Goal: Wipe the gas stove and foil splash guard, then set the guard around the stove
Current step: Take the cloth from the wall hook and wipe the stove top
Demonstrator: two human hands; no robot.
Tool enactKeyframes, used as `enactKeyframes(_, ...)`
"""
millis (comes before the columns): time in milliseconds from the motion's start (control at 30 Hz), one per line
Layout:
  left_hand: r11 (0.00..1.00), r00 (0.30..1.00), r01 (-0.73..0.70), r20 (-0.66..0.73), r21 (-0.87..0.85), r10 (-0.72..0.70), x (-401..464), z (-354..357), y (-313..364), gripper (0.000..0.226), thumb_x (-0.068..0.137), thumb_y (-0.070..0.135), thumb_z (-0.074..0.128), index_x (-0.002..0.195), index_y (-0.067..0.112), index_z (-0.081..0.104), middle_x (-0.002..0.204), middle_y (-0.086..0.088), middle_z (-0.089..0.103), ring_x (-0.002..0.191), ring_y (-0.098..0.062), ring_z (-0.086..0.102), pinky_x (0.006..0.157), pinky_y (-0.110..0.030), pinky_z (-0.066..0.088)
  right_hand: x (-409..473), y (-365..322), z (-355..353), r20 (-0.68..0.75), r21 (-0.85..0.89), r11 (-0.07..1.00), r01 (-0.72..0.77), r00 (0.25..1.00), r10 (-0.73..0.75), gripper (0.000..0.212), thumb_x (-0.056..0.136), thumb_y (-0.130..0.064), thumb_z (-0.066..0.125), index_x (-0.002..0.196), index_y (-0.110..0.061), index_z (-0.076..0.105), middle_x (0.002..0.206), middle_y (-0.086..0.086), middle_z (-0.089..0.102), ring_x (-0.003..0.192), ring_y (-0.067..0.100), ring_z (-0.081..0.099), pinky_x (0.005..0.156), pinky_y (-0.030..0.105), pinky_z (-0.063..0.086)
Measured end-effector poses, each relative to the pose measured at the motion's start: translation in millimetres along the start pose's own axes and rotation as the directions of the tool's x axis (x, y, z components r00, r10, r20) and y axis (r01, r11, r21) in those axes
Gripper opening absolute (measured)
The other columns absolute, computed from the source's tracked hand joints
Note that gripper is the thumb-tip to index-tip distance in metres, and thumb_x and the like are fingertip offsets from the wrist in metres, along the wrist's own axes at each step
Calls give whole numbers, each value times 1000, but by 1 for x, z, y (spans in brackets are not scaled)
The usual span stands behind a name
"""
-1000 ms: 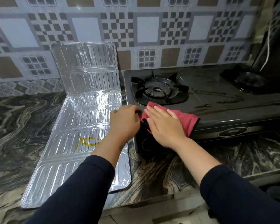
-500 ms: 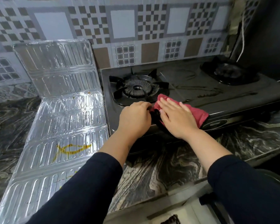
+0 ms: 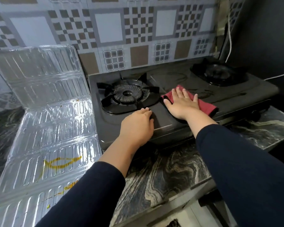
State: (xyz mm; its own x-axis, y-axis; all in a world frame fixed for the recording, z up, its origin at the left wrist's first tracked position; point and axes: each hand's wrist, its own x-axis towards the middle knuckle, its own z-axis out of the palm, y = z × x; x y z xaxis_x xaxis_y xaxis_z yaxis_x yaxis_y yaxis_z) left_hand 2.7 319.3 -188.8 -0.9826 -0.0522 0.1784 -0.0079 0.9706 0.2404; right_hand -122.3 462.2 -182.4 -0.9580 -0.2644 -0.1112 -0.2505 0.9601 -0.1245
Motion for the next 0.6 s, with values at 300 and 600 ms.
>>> enactKeyframes(300,1000,998,-5,-55,-19,4,23,-1,40,39,93,23,44,132,17,50,133,0,56,123,-21,50,88,-36,47,-35,22,11,-85,0,990,143,986,-143,63,95,-57,15,151,-30,2,160,-11,-6,146,8,-8,119,44,-4)
enactKeyframes(600,992,984,-127,127,-16,128,55,26,57,57,100,36,31,151,11,22,161,-5,15,149,-18,8,121,-39,9,15,85,-6,-53,6,998,-60,997,60,66,94,-59,13,151,-28,0,160,-10,-9,147,11,-9,118,47,-3)
